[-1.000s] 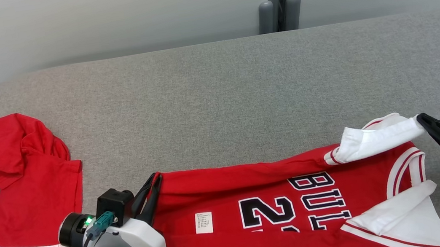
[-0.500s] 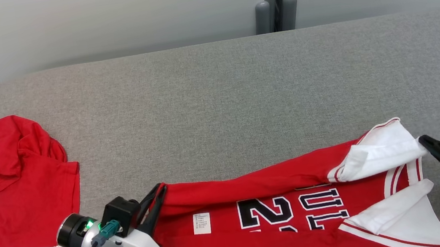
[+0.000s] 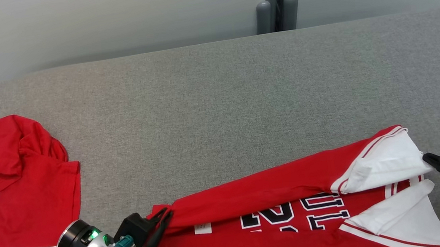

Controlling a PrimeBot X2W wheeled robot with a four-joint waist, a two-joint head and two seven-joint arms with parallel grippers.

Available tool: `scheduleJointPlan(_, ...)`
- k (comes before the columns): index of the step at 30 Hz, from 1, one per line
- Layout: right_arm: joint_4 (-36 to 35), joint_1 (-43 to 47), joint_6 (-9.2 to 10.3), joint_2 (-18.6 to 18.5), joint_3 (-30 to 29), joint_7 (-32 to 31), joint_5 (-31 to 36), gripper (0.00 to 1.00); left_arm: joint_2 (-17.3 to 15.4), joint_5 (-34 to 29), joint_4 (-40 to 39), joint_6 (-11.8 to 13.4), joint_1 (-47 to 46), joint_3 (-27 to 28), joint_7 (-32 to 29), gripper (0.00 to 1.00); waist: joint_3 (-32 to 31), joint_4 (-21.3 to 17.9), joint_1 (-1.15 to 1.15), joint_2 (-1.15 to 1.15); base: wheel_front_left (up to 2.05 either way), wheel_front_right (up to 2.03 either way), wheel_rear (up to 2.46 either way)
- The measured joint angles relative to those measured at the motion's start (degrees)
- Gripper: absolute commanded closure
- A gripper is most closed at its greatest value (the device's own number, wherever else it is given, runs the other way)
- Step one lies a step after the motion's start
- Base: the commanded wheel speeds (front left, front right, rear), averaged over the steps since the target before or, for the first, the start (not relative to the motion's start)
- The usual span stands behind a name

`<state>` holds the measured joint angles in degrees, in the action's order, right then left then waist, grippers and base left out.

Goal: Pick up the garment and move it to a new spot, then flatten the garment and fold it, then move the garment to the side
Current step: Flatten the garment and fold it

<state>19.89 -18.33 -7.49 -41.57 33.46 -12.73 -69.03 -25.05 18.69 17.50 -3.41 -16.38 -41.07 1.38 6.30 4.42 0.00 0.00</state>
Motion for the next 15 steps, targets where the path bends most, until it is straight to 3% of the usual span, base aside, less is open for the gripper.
scheduleJointPlan(15,-5.0,6.4,0.0,-0.2,-8.1,-13.5,-1.1,1.0,-4.0,-1.7,-4.3,-1.0,0.7,-2.9,-4.0,1.0,-0.4,-0.1,0.0,0.0,0.0,0.0,0.0)
